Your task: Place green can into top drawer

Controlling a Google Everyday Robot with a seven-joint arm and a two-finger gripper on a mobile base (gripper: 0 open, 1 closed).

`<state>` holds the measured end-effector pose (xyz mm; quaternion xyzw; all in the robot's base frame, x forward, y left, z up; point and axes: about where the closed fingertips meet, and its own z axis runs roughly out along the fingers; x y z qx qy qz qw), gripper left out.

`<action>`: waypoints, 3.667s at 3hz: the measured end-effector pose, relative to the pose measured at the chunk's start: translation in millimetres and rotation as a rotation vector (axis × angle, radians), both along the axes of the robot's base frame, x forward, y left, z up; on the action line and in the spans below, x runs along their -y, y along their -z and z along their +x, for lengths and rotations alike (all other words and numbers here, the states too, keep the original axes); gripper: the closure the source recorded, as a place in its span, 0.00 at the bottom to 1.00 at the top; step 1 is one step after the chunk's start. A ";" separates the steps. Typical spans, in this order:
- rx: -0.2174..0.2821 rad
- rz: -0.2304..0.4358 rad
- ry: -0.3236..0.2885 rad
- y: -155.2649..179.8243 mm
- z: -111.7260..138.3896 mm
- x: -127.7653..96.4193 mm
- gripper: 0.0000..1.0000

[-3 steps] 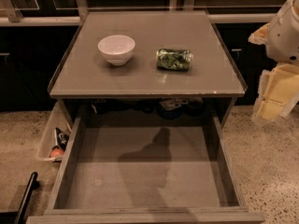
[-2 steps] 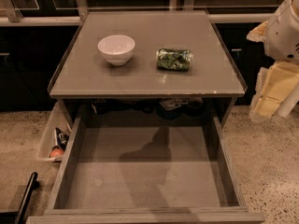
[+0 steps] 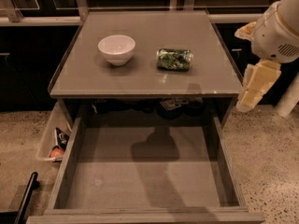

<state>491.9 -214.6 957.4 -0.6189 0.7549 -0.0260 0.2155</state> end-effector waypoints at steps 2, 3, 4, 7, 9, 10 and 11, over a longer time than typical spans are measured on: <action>0.015 0.029 -0.088 23.3 55.9 -9.5 0.00; 0.015 0.029 -0.088 23.3 55.9 -9.5 0.00; 0.022 0.044 -0.081 26.2 60.7 -10.9 0.00; 0.067 0.198 -0.039 56.1 119.4 -8.3 0.00; 0.059 0.354 -0.029 76.3 147.9 -4.8 0.00; 0.044 0.432 -0.034 76.5 160.6 -10.4 0.00; 0.051 0.464 -0.095 58.2 169.2 -33.6 0.00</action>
Offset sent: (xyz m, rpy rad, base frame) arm 0.0857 0.0127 -0.0317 0.0385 -0.0225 0.1278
